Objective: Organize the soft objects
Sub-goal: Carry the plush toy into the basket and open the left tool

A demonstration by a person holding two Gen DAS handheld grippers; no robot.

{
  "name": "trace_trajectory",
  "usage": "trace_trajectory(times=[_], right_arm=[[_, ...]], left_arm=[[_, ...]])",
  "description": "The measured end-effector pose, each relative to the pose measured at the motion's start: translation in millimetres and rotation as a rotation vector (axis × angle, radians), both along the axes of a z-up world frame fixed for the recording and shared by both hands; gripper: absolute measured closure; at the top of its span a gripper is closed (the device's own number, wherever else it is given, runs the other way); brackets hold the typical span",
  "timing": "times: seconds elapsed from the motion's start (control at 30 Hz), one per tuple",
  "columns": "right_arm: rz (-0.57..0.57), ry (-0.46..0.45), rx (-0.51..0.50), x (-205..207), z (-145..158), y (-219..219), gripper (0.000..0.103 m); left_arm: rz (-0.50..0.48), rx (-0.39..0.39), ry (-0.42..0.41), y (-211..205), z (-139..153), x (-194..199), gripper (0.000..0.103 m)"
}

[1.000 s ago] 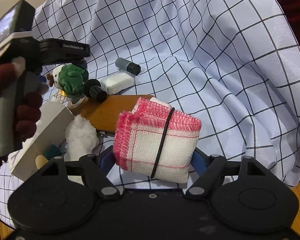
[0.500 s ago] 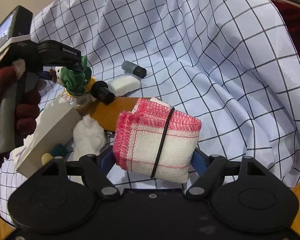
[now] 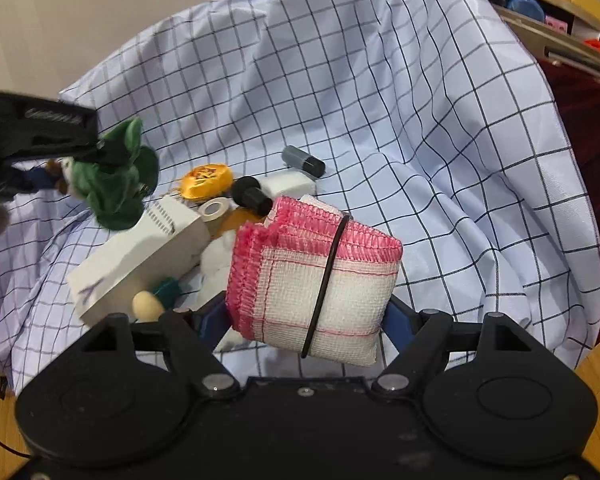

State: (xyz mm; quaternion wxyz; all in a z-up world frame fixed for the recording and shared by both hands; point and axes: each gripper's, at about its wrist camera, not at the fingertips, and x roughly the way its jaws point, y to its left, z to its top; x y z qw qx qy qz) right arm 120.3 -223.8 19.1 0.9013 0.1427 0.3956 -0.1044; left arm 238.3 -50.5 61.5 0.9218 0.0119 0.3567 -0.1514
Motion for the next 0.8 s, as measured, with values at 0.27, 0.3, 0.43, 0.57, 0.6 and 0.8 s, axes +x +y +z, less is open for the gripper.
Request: trace_trajectory(times=[0.27, 0.3, 0.43, 0.57, 0.6, 0.8], right_arm=[[0.038, -0.02, 0.001, -39.3, 14.0, 20.4, 0.026], [0.043, -0.023, -0.001, -45.5, 15.8, 23.5, 0.026], [0.057, -0.035, -0.007, -62.1, 18.8, 33.4, 0.026], [0.071, -0.04, 0.012, -78.5, 20.5, 38.8, 0.026], [0.076, -0.043, 0.015, -83.6, 20.8, 40.0, 0.026], [0.083, -0.061, 0.034, -105.2, 22.0, 43.6, 0.026]], left_arm=[[0.011, 0.0, 0.022, 31.4, -4.4, -72.9, 0.047], [0.011, -0.012, 0.038, 35.4, -7.8, -81.4, 0.047], [0.031, -0.047, 0.106, 46.5, -23.3, -109.4, 0.047], [0.058, -0.039, 0.149, 49.8, -41.4, -132.5, 0.047], [0.063, -0.041, 0.166, 50.6, -45.9, -136.7, 0.047], [0.098, -0.033, 0.216, 54.3, -66.3, -162.6, 0.047]])
